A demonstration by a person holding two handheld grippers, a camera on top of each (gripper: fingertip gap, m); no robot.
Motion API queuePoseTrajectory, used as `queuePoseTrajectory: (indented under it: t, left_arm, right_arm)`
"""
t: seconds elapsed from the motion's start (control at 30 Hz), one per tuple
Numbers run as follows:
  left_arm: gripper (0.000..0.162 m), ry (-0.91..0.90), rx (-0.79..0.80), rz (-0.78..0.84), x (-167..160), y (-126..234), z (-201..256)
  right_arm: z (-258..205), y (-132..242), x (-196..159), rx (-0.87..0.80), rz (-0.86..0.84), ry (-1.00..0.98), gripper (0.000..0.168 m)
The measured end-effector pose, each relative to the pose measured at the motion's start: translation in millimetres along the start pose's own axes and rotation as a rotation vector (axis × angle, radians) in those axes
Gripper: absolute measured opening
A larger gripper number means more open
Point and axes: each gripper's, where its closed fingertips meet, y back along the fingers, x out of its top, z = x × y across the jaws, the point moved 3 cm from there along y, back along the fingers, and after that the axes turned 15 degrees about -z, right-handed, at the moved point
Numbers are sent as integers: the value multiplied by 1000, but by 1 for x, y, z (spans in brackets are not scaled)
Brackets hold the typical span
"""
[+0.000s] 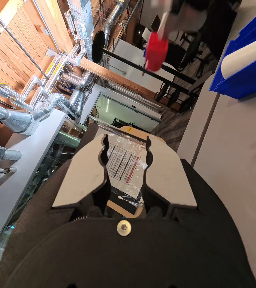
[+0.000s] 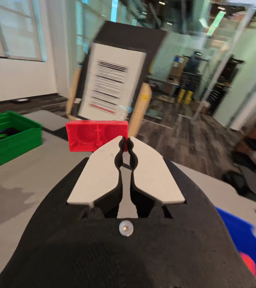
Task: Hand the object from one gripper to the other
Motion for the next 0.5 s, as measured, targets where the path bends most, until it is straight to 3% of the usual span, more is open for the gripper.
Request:
queuePoseTrajectory:
  t: [0.1,0.23,0.33,0.5]
  left_arm:
    - [46,-3,5,-37,-6,1,-5]
    - [45,-15,-16,-61,-11,0,-3]
    - [43,-22,-30,-61,-10,-1,1]
    - [39,-78,-50,-73,-8,-4,13]
  right_arm:
    - [94,33,-49,-220,-129,-152,4]
    - [177,60,-147,-346,-359,-377,4]
    - [202,60,-201,-375,-479,-429,4]
    - [192,39,-250,-312,-764,-463,5]
